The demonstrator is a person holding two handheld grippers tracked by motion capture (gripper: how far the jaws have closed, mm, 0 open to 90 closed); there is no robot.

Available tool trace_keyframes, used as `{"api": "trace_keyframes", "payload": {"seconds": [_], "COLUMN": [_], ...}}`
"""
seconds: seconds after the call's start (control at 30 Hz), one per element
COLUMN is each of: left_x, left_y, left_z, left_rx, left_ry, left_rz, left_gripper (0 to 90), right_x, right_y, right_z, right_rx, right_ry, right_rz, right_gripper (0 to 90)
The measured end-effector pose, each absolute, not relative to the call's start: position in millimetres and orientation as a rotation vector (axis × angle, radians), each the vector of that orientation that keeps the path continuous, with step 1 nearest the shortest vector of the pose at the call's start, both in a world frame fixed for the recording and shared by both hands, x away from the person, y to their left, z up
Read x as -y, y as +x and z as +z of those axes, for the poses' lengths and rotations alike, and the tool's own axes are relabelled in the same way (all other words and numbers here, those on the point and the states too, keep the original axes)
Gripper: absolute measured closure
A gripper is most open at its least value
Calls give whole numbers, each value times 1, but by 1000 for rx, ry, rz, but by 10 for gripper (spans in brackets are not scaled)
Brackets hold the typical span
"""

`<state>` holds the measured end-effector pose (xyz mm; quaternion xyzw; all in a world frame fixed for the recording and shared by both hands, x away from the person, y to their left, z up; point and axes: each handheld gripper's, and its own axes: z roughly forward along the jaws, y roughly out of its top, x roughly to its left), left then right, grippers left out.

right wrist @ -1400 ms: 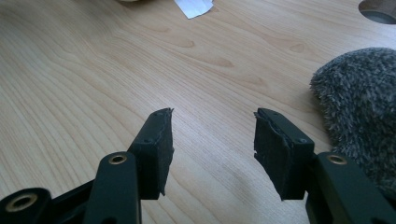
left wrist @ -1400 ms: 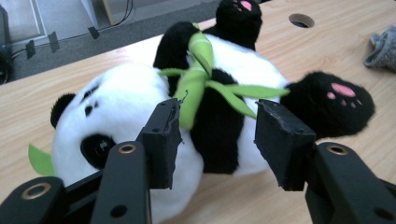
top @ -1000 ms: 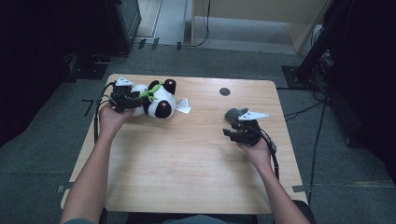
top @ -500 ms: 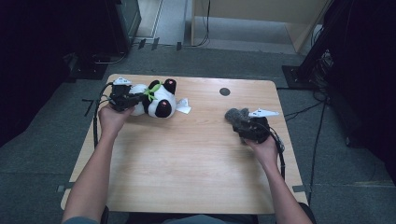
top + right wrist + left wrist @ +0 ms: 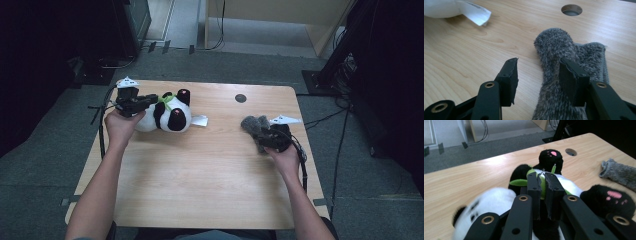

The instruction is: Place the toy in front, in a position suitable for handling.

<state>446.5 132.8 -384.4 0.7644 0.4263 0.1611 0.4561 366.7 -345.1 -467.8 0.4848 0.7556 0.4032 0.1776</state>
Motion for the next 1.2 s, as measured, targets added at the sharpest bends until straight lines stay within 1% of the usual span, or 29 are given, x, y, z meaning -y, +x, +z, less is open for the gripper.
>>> {"api": "trace_keyframes", "payload": {"seconds": [0.1, 0.13, 0.3, 0.5, 0.8, 1.2], "left_x": [-128, -125, -113, -95, -69, -35], "left_y": [440, 435, 424, 405, 380, 359], "left_z": [-377, -374, -368, -360, -362, -370], "left_rx": [-1039, -1041, -1019, -979, -922, -880], "left_ry": [1884, 1874, 1891, 1908, 1926, 1962], "left_rz": [410, 386, 381, 336, 271, 218], "left_gripper": [839, 839, 839, 839, 839, 838], "right_x": [347, 348, 349, 351, 351, 357], "right_y": [368, 368, 368, 369, 369, 369], "right_z": [-468, -468, -468, -469, -469, -469], "right_rx": [-2123, -2122, -2120, -2113, -2111, -2087], "right_ry": [1384, 1387, 1391, 1404, 1405, 1434], "right_rz": [1144, 1144, 1140, 1133, 1130, 1135], "right_gripper": [505, 505, 505, 506, 506, 506]}}
